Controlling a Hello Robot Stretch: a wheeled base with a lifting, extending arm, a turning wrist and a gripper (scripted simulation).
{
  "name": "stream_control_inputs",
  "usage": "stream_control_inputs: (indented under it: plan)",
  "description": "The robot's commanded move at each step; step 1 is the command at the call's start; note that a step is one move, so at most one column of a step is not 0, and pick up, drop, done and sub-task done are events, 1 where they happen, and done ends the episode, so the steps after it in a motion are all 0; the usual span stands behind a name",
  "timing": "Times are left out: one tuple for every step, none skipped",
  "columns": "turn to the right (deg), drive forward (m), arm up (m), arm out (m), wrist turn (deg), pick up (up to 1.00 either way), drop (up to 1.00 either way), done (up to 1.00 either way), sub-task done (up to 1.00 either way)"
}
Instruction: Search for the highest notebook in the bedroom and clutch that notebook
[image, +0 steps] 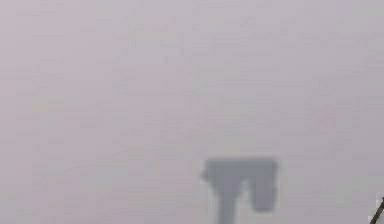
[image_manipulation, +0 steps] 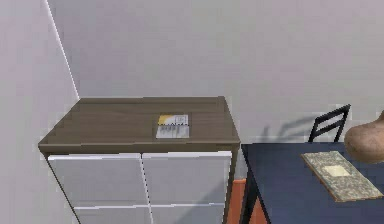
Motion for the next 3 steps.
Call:
stream_control_inputs:
  plan:
    - [0.0,0.00,0.38,0.00,0.0,0.00,0.00,0.00,0.00]
    - [0.0,0.00,0.00,0.44,0.0,0.00,0.00,0.00,0.00]
    - [0.0,0.00,0.00,0.00,45.0,0.00,0.00,0.00,0.00]
